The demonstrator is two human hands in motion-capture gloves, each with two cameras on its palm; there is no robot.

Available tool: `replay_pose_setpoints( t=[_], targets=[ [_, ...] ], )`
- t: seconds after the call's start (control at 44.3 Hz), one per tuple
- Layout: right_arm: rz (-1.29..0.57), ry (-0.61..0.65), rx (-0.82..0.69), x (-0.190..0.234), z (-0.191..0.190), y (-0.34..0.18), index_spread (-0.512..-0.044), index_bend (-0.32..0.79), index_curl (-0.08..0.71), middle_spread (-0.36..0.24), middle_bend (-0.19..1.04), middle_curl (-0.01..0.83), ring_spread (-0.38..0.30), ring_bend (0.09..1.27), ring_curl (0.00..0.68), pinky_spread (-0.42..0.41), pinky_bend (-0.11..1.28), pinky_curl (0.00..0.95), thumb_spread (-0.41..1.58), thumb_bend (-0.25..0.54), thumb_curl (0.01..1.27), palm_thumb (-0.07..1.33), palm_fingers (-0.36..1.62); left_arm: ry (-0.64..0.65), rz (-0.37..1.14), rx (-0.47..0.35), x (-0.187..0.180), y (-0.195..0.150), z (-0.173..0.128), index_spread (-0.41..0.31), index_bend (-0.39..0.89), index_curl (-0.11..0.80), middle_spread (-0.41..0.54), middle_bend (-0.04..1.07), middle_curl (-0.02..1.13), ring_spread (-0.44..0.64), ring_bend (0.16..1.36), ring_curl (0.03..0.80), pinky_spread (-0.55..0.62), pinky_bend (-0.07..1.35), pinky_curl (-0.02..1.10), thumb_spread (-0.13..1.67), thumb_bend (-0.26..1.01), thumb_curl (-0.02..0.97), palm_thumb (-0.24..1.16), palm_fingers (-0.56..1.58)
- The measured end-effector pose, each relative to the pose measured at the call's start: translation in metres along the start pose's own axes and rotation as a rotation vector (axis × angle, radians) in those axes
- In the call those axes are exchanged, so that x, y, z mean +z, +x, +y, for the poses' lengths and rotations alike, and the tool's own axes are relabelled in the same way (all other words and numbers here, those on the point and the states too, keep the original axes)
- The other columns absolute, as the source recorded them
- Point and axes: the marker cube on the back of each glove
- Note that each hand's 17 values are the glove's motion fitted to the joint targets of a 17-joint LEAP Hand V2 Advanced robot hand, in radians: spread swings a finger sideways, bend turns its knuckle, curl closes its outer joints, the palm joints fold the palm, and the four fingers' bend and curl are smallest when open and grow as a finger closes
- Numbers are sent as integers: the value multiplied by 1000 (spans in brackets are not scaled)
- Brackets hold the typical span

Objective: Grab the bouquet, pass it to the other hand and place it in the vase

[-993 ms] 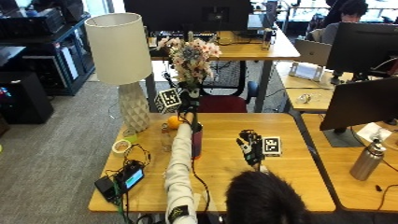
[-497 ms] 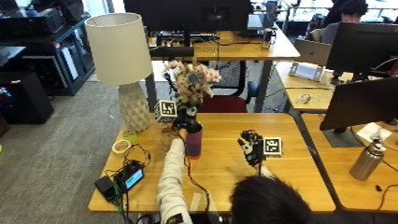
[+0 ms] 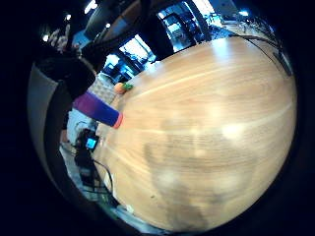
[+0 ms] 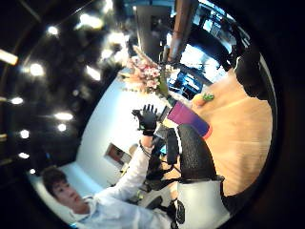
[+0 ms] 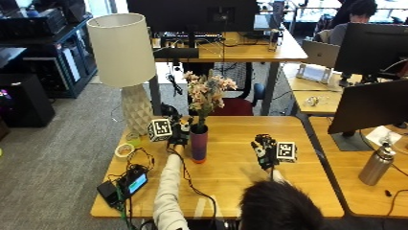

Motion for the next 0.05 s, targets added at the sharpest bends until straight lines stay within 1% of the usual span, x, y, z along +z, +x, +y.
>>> replay_pose_setpoints(
  t=[0.045],
  targets=[
    [12, 7, -22, -1, -2, 2, -182, 121, 305, -74, 344, 482, -99, 511, 428, 80, 205, 357, 1084, -22, 403, 633, 1095, 22, -96, -20, -2, 3, -2, 203, 76, 203, 338, 255, 329, 337, 754, 332, 442, 643, 345, 726, -60, 442, -23, -78]
  ],
)
